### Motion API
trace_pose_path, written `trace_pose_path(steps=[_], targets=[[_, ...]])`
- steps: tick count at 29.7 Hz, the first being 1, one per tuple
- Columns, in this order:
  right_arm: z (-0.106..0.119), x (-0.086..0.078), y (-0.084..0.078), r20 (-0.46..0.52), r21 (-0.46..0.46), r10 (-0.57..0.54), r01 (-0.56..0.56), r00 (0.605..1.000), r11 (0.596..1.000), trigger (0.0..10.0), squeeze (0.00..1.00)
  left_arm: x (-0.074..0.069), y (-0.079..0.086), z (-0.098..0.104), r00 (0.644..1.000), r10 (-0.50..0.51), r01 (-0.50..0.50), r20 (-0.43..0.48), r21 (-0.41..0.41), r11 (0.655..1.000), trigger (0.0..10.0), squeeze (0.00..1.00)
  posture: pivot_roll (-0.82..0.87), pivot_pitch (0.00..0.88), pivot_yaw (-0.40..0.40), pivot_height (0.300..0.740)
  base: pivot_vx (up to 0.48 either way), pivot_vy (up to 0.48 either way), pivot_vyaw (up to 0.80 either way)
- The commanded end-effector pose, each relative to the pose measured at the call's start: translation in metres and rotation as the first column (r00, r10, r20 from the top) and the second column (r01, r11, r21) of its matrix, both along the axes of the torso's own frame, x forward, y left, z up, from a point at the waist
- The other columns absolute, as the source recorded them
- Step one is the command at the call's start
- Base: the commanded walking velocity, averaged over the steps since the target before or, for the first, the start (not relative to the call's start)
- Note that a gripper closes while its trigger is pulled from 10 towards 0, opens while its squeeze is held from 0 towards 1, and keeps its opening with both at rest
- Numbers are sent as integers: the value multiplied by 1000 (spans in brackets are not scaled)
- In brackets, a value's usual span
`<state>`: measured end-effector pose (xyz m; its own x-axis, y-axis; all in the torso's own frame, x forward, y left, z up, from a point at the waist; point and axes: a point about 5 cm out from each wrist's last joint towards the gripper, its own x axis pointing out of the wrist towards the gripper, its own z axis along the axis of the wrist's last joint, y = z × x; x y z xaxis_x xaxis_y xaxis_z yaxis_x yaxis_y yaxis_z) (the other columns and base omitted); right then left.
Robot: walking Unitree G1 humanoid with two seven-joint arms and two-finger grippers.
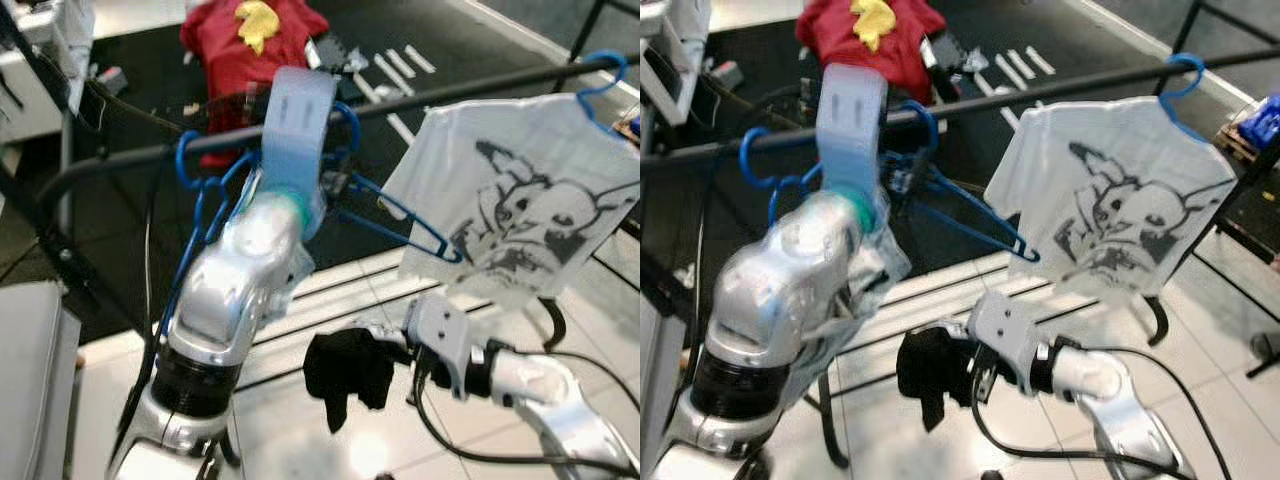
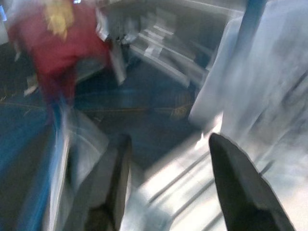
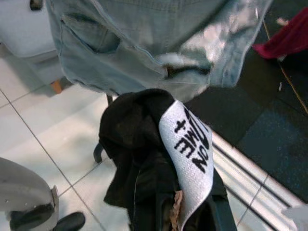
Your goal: Hang hanger
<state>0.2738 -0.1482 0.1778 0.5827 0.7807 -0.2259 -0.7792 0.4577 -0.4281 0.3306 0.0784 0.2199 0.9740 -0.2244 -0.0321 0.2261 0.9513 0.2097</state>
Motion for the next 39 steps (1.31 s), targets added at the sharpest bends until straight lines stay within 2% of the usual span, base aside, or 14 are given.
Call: trace_pose_path(steps=[1,4,5,10,13,16,17,18,20,21,24,29,36,39], targets=[[-6,-3,3,-19,9,12,-12,1000,1000,0,0,-12,4,-20,999,-50,50,-15,14,999,10000,0,-219,238,142,740,0,0,0],[-6,-3,3,-21,10,14,-14,1000,1000,0,0,-20,10,-31,997,-56,56,-45,1,998,10000,0,-218,238,141,740,0,0,0],[-8,-3,3,-25,8,21,-21,999,1000,0,0,-34,16,-39,996,-72,70,-61,-43,997,10000,0,-205,236,132,740,0,0,0],[-8,-2,5,-27,9,27,-27,999,1000,0,0,-40,19,-40,996,-79,77,-35,-63,995,10000,0,-201,232,128,740,0,0,0],[-9,-2,8,-26,14,36,-36,999,999,0,0,-45,27,-50,998,-68,67,-9,-46,997,10000,0,-203,224,124,740,0,0,0],[-11,-2,12,-23,27,37,-37,999,999,0,0,-55,37,-71,997,-74,74,7,23,997,10000,0,-209,220,123,740,0,0,0],[-11,-2,16,-17,64,25,-24,1000,998,0,0,-63,40,-86,996,-93,93,-1,100,991,10000,0,-215,215,123,740,0,0,0],[-11,-2,16,-17,64,25,-24,1000,998,0,0,-63,40,-86,996,-93,93,-1,100,991,10000,0,-215,215,123,740,0,0,0],[-11,0,21,-4,137,-9,10,1000,990,0,0,-71,45,-103,995,-100,103,-26,172,980,10000,0,-218,210,121,740,0,0,0],[-11,0,21,-4,137,-9,10,1000,990,0,0,-71,45,-103,995,-100,103,-26,172,980,10000,0,-218,210,121,740,0,0,0],[-12,10,26,1,288,-126,121,992,950,0,0,-79,55,-133,992,-60,82,-109,216,973,10000,0,-225,198,108,740,0,0,0],[-14,20,22,-12,352,-226,215,974,911,0,0,-80,63,-146,992,5,21,-129,204,979,10000,0,-204,189,96,740,0,0,0],[-9,27,17,21,339,-253,231,967,912,0,0,-75,70,-148,988,72,-54,-135,130,990,10000,0,-198,153,71,740,0,0,0],[-11,28,23,8,355,-263,243,965,903,0,0,-73,81,-160,970,134,-118,-204,89,989,10000,0,-228,128,81,740,0,0,0]])
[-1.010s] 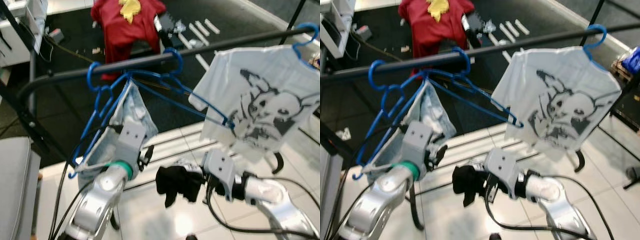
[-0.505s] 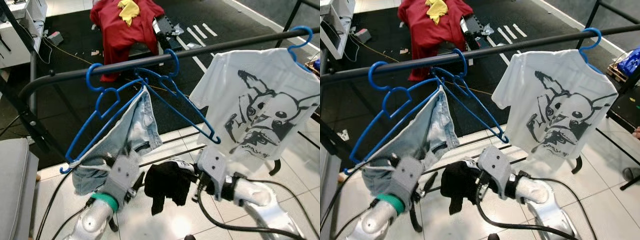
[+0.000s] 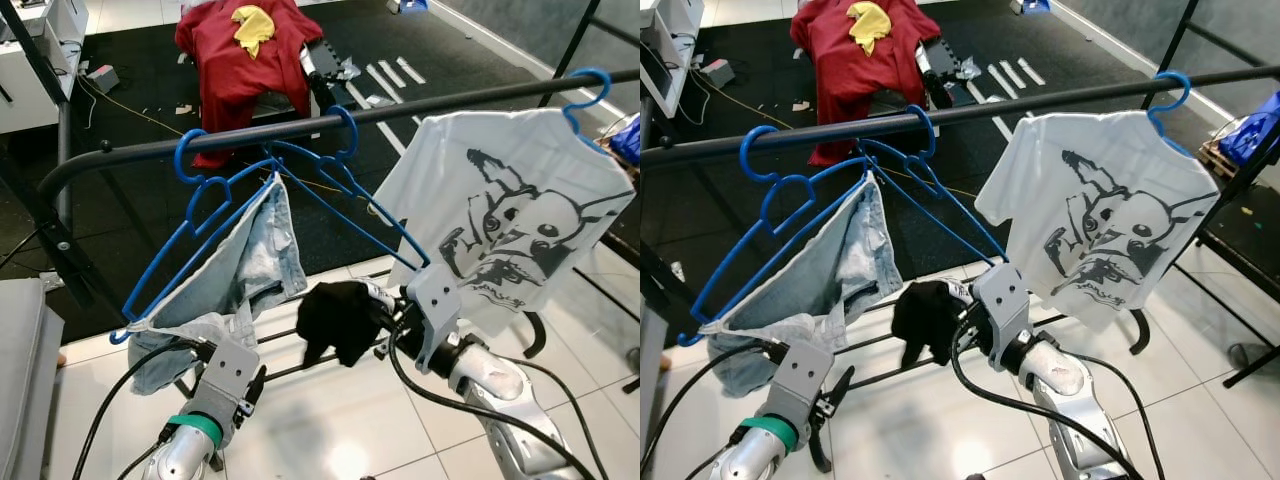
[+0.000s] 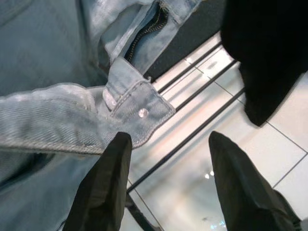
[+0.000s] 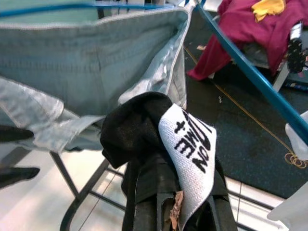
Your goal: Hang hanger
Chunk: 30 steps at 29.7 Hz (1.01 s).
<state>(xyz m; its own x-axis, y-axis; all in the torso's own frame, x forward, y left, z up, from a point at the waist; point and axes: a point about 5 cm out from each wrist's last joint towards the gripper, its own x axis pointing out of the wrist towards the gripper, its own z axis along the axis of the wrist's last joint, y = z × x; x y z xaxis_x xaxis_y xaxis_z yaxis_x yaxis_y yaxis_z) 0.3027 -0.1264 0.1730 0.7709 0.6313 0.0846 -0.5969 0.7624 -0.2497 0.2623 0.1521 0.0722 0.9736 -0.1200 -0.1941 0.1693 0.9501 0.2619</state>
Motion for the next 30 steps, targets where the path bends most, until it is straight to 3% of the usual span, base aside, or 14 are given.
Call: trace_pose_path(steps=[1,2,3,6,9,11,14,17,22,25,26,28,29,30], targets=[[-21,-1,0,-57,4,-35,36,998,999,0,0,-5,11,-22,994,56,-57,-97,-5,998,10000,0,-250,125,85,740,0,0,0],[-42,-4,-8,-120,13,-91,93,989,996,0,0,-8,13,-30,990,69,-69,-126,3,998,10000,0,-229,116,68,740,0,0,0],[-42,-4,-8,-120,13,-91,93,989,996,0,0,-8,13,-30,990,69,-69,-126,3,998,10000,0,-229,116,68,740,0,0,0],[-96,-21,-31,-292,37,-236,257,927,966,0,0,-19,20,-42,986,98,-90,-139,62,994,10000,0,-97,91,-12,740,0,0,0],[-112,-25,-35,-345,39,-278,310,897,950,0,0,-27,29,-47,979,141,-129,-147,93,987,10000,0,-71,88,-22,740,0,0,0],[-128,-26,-30,-384,35,-298,337,874,941,0,0,-41,48,-59,957,228,-203,-181,146,968,10000,0,-59,79,-8,740,0,0,0],[-120,-17,-18,-355,75,-275,320,894,944,0,0,-50,57,-67,934,278,-257,-225,116,959,10000,0,-66,76,1,740,0,0,0],[-117,-10,-16,-341,91,-302,351,890,932,0,0,-47,57,-70,936,263,-245,-233,103,964,10000,0,-52,29,-2,740,0,0,0],[-131,-9,-24,-367,61,-362,411,857,910,0,0,-28,59,-61,943,298,-280,-151,128,951,10000,0,-23,3,-30,740,0,0,0],[-133,-10,-25,-377,64,-373,425,848,903,0,0,-27,60,-60,941,306,-288,-144,133,948,10000,0,-23,3,-30,740,0,0,0],[-138,-11,-26,-392,72,-389,450,833,890,0,0,-30,73,-55,932,350,-329,-94,182,927,10000,0,2,0,-30,740,0,0,0],[-141,-13,-26,-394,67,-392,451,832,890,0,0,-35,80,-52,926,374,-354,-59,215,910,10000,0,2,0,-30,740,0,0,0],[-143,-14,-27,-394,65,-396,455,829,888,1529,0,-41,90,-47,911,412,-395,-28,228,890,10000,0,8,12,-25,740,0,0,0],[-143,-14,-27,-394,65,-396,455,829,888,1529,0,-41,90,-47,911,412,-395,-28,228,890,10000,0,8,12,-25,740,0,0,0]])
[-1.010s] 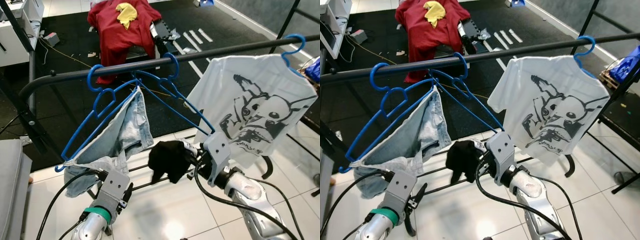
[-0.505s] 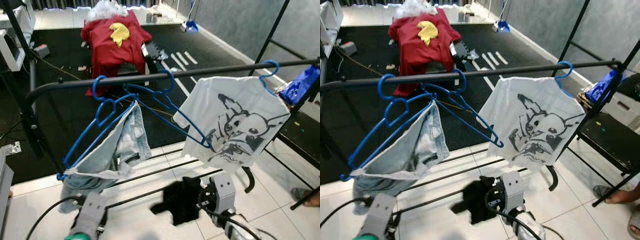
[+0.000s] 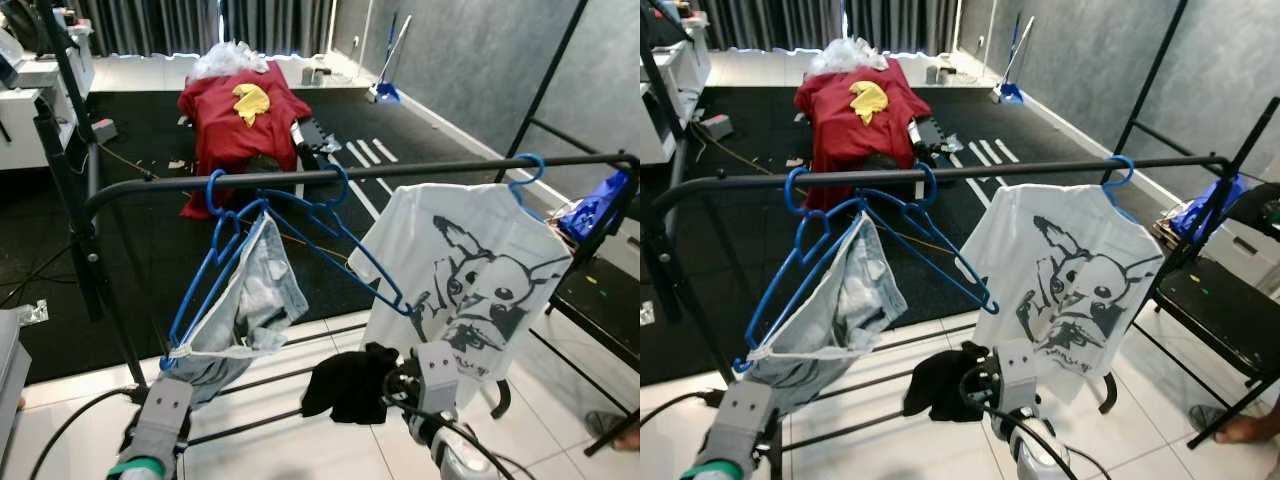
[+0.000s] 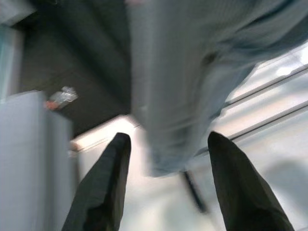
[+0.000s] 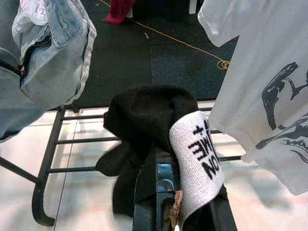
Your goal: Hang hanger
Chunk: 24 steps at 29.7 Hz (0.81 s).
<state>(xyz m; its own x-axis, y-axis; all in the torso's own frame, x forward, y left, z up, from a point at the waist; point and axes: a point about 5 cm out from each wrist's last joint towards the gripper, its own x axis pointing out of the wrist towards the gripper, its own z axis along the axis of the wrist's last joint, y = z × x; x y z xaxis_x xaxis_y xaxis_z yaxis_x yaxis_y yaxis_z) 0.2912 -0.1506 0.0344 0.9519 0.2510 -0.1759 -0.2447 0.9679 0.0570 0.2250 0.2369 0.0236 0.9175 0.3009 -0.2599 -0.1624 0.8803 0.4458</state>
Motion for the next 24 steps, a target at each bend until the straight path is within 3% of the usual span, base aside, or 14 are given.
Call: trace_pose_path(steps=[1,2,3,4,8,9,14,16,17,18,20,21,24], targets=[[-5,-3,-4,-10,-5,-17,17,1000,1000,1529,0,-8,12,4,998,52,-53,24,36,998,10000,0,8,12,-25,740,0,0,0],[-5,-3,-4,-10,-5,-17,17,1000,1000,1529,0,-8,12,4,998,52,-53,24,36,998,10000,0,8,12,-25,740,0,0,0],[-4,-2,-5,-1,-5,-30,30,1000,1000,10000,0,-15,20,10,996,73,-75,42,44,996,10000,0,15,39,-24,740,0,0,0],[-2,-2,-7,13,-13,-27,28,1000,1000,10000,0,-25,26,18,997,56,-60,60,73,995,10000,0,25,59,-21,740,0,0,0],[0,-1,-8,32,-24,-24,25,999,999,10000,0,-39,29,30,996,8,-18,86,119,993,10000,0,30,72,-12,740,0,0,0],[4,1,-9,55,-22,-24,25,998,999,10000,0,-46,29,42,993,-17,1,118,138,990,10000,0,35,75,-8,740,0,0,0],[14,9,-9,104,-29,-28,31,994,999,10000,0,-51,27,69,977,-32,1,209,149,989,10000,0,53,85,1,740,0,0,0],[29,21,-6,160,-27,-20,24,987,999,10000,0,-43,32,117,926,10,-68,377,142,988,10000,0,83,105,-16,740,0,0,0],[29,21,-6,160,-27,-20,24,987,999,10000,0,-43,32,117,926,10,-68,377,142,988,10000,0,83,105,-16,740,0,0,0],[35,25,-4,180,-29,-9,14,984,999,10000,0,-40,34,136,898,27,-97,440,138,986,10000,0,87,105,-18,740,0,0,0],[43,31,-2,205,-29,14,-8,979,1000,10000,0,-30,30,172,830,62,-100,554,39,994,10000,0,108,108,-34,740,0,0,0],[43,31,-2,205,-29,14,-8,979,1000,10000,0,-30,30,172,830,62,-100,554,39,994,10000,0,108,108,-34,740,0,0,0],[47,35,-1,218,-29,21,-15,976,999,10000,0,-17,15,202,776,52,-19,629,-59,998,10000,0,109,106,-35,740,0,0,0]])
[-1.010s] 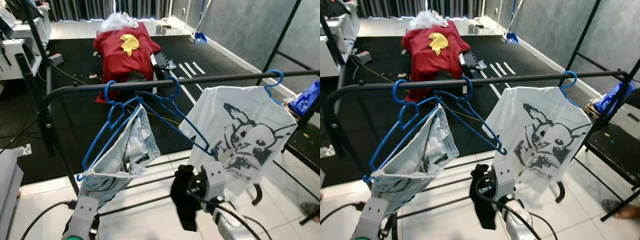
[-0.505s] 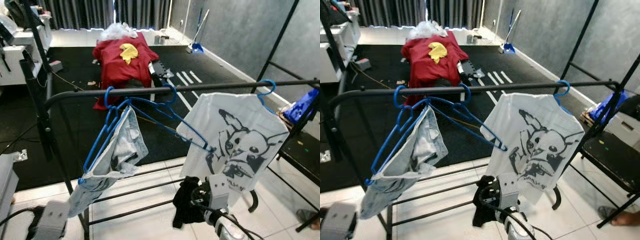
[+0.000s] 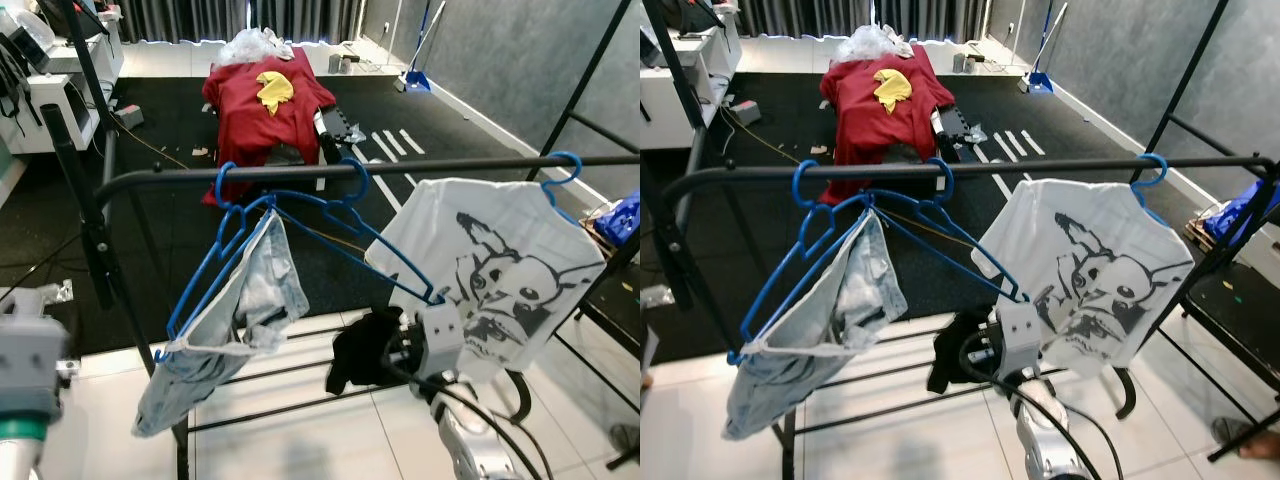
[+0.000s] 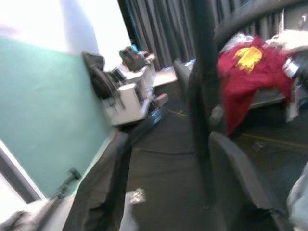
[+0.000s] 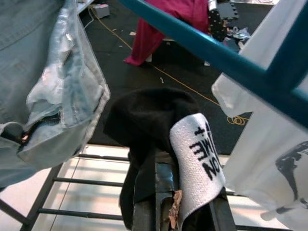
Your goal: Hang hanger
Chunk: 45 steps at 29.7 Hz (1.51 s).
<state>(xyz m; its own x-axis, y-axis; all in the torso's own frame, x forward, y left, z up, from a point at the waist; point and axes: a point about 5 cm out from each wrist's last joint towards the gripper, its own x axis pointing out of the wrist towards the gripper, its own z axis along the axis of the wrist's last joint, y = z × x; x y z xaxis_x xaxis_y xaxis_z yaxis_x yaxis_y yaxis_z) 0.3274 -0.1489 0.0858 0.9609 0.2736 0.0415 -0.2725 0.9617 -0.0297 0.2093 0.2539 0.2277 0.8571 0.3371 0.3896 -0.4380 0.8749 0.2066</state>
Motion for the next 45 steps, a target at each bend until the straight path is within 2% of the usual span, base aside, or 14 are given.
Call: trace_pose_path(steps=[1,4,6,9,13,18,21,25,34,35,39,40,42,45], targets=[[-4,-1,-3,-14,0,-7,7,1000,1000,10000,0,-1,-2,-2,1000,-10,10,-25,-30,1000,10000,0,109,106,-35,740,0,0,0],[-7,-3,3,-16,9,0,0,1000,1000,10000,0,27,-45,-6,965,-237,229,-114,-79,970,10000,0,108,115,-30,740,0,0,0],[-7,-3,3,-16,9,0,0,1000,1000,10000,0,27,-45,-6,965,-237,229,-114,-79,970,10000,0,108,115,-30,740,0,0,0],[-10,-6,8,-17,12,9,-9,1000,1000,10000,0,47,-81,-13,889,-399,394,-222,-71,917,10000,0,92,123,-27,740,0,0,0],[-11,-9,7,-12,10,9,-9,1000,1000,10000,0,60,-94,1,844,-489,466,-219,-149,872,10000,0,66,125,-17,740,0,0,0],[-13,-10,2,-17,5,2,-2,1000,1000,10000,0,65,-98,18,834,-512,479,-206,-189,857,10000,0,84,116,-14,740,0,0,0],[-14,-7,3,-32,3,-5,5,999,1000,10000,0,77,-116,29,833,-510,497,-216,-116,860,10000,0,95,117,-30,740,0,0,0],[-6,-2,15,-3,4,62,-62,998,998,10000,0,89,-128,27,848,-459,466,-266,-38,884,10000,0,100,122,-30,740,0,0,0],[0,0,15,20,16,72,-73,997,997,10000,0,96,-128,15,819,-451,463,-356,-56,885,9804,0,85,130,-33,740,0,0,0],[0,-1,15,21,17,73,-74,997,997,10000,0,96,-128,14,815,-452,465,-362,-57,884,4941,0,85,130,-33,740,0,0,0],[-2,0,11,17,15,66,-66,998,998,10000,0,97,-128,8,813,-436,458,-387,-39,888,3882,0,81,131,-33,740,0,0,0],[-2,0,11,16,15,65,-65,998,998,10000,0,97,-129,7,812,-434,457,-390,-39,889,1451,0,79,131,-33,740,0,0,0],[-2,0,11,16,15,65,-65,998,998,10000,0,97,-129,7,812,-434,457,-390,-39,889,1451,0,79,131,-33,740,0,0,0],[-1,0,11,16,16,66,-66,998,998,10000,0,98,-130,7,810,-440,457,-387,-52,888,0,0,81,129,-34,740,0,0,0]])
